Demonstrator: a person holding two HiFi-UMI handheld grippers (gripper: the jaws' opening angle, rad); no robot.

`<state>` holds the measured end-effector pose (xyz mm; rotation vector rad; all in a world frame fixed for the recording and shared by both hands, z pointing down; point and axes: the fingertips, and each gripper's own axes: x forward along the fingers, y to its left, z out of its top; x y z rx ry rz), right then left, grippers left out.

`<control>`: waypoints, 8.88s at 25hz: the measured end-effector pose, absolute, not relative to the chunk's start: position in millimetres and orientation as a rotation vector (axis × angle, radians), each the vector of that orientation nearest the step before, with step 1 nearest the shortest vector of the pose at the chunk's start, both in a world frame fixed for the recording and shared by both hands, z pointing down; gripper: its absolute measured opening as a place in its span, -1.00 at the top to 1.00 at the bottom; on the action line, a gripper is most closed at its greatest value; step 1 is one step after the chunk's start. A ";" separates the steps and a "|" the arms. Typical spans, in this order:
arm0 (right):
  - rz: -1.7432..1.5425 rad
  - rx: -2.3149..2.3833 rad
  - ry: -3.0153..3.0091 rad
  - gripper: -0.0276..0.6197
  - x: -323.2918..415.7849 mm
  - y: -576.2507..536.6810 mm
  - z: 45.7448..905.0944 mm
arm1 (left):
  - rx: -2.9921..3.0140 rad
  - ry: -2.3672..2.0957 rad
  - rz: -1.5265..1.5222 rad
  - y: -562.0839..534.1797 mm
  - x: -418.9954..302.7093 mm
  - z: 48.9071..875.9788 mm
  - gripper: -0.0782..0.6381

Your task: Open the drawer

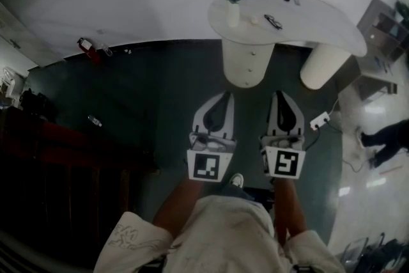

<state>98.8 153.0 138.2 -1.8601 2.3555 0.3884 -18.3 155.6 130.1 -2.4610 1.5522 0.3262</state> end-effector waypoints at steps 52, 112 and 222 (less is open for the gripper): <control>0.168 -2.113 2.401 0.90 80.0 -182.5 265.1 | -2.683 1.510 0.155 -209.7 -37.6 251.2 0.79; -0.273 -2.288 2.487 0.56 153.8 -362.6 661.6 | -2.706 1.644 -0.060 -255.3 -2.3 563.6 0.79; 0.236 -1.997 2.490 0.51 130.8 -136.5 209.9 | -2.665 1.553 0.098 -153.8 -10.7 210.5 0.79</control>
